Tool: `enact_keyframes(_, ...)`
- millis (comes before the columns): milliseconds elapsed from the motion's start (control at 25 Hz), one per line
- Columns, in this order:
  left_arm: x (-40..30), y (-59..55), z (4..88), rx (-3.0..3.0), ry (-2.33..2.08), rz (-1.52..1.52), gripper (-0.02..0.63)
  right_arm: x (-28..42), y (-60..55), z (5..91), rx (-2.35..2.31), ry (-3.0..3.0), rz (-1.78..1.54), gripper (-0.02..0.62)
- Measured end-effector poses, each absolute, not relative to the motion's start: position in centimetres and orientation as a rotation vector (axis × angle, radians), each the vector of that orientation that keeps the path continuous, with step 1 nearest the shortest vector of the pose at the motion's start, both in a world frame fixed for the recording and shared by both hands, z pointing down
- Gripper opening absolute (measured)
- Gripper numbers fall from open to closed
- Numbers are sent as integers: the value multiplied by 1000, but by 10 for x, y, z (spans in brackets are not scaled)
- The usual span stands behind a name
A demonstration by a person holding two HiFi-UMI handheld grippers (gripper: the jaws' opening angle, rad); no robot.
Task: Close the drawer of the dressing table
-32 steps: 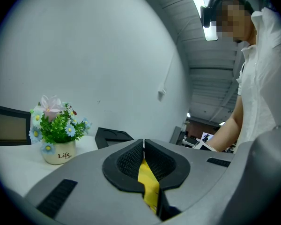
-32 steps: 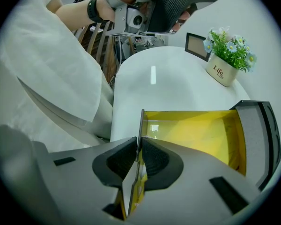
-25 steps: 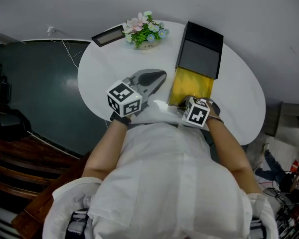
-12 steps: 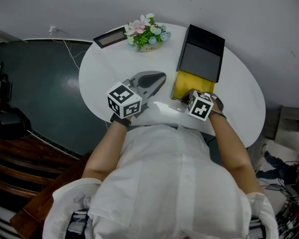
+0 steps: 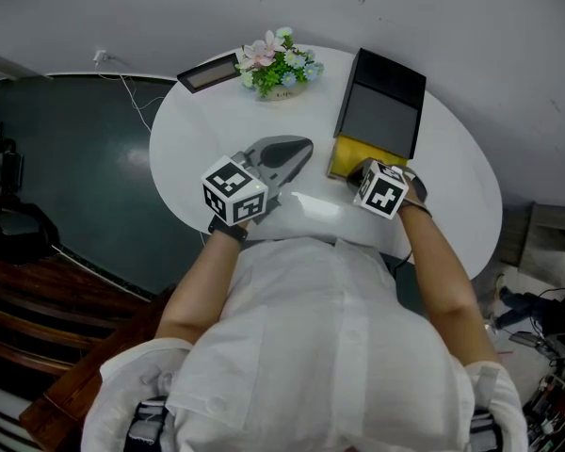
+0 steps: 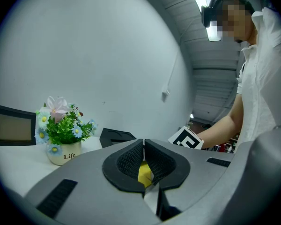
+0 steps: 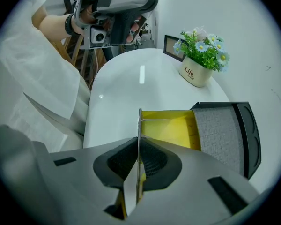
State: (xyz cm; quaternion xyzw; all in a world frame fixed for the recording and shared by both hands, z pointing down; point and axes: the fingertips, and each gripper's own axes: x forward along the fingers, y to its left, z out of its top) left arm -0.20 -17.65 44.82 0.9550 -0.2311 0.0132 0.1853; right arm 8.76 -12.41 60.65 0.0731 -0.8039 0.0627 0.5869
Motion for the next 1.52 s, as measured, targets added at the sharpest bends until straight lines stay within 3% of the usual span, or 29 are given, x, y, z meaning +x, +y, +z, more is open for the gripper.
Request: enact_keyframes(1520,-6,-187,454,2667,-669,57,18,99,-167,609,241,-1843,113,23)
